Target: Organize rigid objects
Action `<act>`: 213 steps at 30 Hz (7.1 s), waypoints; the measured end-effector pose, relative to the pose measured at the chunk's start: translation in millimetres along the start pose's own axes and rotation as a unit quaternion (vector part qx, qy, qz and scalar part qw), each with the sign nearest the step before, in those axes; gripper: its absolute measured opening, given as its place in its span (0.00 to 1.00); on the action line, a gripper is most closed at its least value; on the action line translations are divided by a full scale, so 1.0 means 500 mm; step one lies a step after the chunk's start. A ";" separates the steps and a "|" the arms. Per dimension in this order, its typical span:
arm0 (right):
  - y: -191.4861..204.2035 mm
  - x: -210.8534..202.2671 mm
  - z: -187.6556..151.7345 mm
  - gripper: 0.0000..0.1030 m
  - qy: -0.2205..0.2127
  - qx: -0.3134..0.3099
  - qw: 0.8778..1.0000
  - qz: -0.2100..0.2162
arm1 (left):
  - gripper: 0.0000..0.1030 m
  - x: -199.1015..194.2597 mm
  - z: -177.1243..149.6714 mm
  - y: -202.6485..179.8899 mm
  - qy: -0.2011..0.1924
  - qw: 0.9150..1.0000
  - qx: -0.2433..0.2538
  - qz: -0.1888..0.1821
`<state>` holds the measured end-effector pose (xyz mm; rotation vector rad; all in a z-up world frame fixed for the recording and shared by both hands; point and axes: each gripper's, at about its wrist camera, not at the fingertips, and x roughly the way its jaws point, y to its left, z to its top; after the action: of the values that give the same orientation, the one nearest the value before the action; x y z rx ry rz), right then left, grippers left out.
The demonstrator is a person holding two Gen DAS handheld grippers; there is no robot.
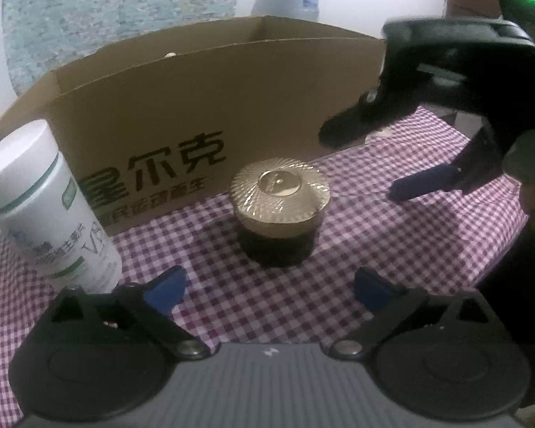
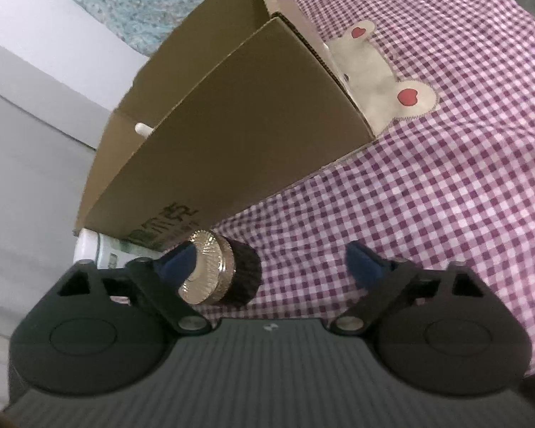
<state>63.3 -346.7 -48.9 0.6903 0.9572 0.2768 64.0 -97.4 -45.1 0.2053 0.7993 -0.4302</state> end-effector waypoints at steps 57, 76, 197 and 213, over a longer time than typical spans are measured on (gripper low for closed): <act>0.122 0.077 -0.039 0.47 -0.025 -0.128 0.991 0.011 | 0.55 0.021 0.050 0.010 -0.025 0.999 0.012 -0.027; 0.268 -0.038 0.043 0.41 -0.085 -0.220 0.971 0.030 | 0.56 -0.095 0.225 0.022 -0.083 0.996 0.007 -0.029; 0.334 0.160 -0.016 0.54 0.034 -0.184 0.977 0.105 | 0.68 -0.119 0.047 0.210 -0.055 0.989 -0.115 0.075; 0.337 0.151 -0.025 0.44 0.039 -0.170 0.979 0.107 | 0.52 -0.127 0.051 0.216 -0.051 0.984 -0.148 0.080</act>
<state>108.8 -175.9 6.3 0.4685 0.8819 0.6457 89.7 9.3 20.4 -0.0297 0.7296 -0.1651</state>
